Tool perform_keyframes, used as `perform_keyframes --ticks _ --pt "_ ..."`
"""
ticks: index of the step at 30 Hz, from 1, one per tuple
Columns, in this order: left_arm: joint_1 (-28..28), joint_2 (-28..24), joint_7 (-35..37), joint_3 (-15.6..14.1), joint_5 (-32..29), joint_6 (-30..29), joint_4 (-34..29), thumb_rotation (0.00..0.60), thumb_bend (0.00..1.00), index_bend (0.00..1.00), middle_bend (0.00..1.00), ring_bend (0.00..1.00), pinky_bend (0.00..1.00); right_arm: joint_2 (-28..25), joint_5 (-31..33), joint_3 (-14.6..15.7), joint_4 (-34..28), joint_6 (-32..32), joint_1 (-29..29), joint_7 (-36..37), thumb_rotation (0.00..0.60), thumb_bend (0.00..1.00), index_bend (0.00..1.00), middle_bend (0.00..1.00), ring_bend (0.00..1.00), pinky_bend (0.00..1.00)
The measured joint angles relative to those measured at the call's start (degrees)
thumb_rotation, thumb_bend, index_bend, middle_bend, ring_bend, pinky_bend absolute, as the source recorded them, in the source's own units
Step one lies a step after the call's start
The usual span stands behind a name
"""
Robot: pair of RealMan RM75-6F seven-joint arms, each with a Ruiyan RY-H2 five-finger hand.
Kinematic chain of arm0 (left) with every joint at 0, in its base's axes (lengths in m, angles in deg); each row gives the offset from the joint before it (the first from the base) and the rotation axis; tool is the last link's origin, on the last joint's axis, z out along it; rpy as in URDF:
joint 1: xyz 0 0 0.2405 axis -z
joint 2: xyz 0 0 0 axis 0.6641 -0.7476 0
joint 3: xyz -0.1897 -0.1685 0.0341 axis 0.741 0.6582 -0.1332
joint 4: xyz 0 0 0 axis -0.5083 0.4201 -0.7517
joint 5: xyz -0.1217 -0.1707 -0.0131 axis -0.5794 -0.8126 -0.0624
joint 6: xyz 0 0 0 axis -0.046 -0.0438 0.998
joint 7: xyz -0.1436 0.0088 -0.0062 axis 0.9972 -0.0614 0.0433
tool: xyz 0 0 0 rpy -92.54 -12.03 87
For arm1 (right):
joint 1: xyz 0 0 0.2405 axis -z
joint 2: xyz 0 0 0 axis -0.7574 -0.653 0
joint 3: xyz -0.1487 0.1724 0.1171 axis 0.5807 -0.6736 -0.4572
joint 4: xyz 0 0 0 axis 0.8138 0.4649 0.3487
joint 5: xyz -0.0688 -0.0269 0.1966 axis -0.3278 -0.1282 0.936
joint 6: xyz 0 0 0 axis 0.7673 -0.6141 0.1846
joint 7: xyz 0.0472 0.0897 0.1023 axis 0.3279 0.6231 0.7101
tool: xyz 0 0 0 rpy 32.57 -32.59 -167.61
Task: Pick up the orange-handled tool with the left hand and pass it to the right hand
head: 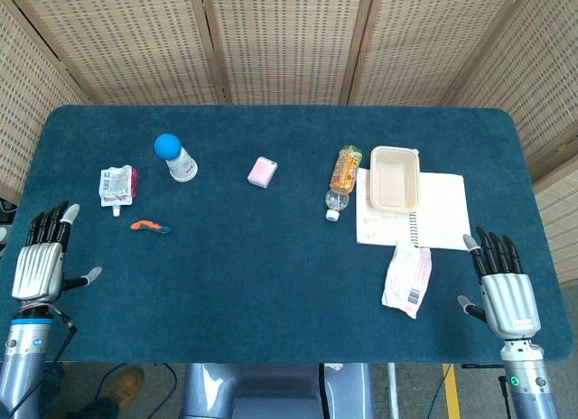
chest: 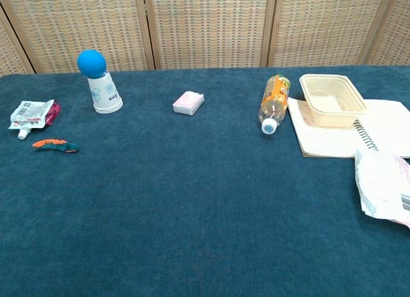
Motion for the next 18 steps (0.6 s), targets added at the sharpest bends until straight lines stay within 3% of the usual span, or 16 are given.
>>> perform_keyframes --ticks 6,9,13,18 --pt "1.27 0.58 0.35 0.53 -0.28 3.40 1.64 0.600 0.00 0.01 0.00 0.00 0.00 0.25 0.01 -0.26 0.27 -0.28 0.16 -0.26 0.600 0.00 0.00 0.00 0.00 0.00" --pt "2.71 1.33 1.19 1.09 -0.85 6.55 3.88 0.600 0.06 0.10 0.00 0.00 0.00 0.44 0.15 -0.49 0.40 -0.50 0.17 -0.14 0.600 0.00 0.00 0.00 0.00 0.00" --pt "5.12 2.55 2.73 1.98 -2.37 12.21 7.87 0.600 0.21 0.31 0.00 0.00 0.00 0.61 0.28 -0.80 0.42 -0.71 0.11 -0.07 0.600 0.00 0.00 0.00 0.00 0.00" --pt "9.24 5.53 3.92 3.71 -5.64 20.15 16.01 0.600 0.38 0.40 0.00 0.00 0.00 0.75 0.83 -1.34 0.47 -0.90 0.13 -0.12 0.600 0.00 0.00 0.00 0.00 0.00"
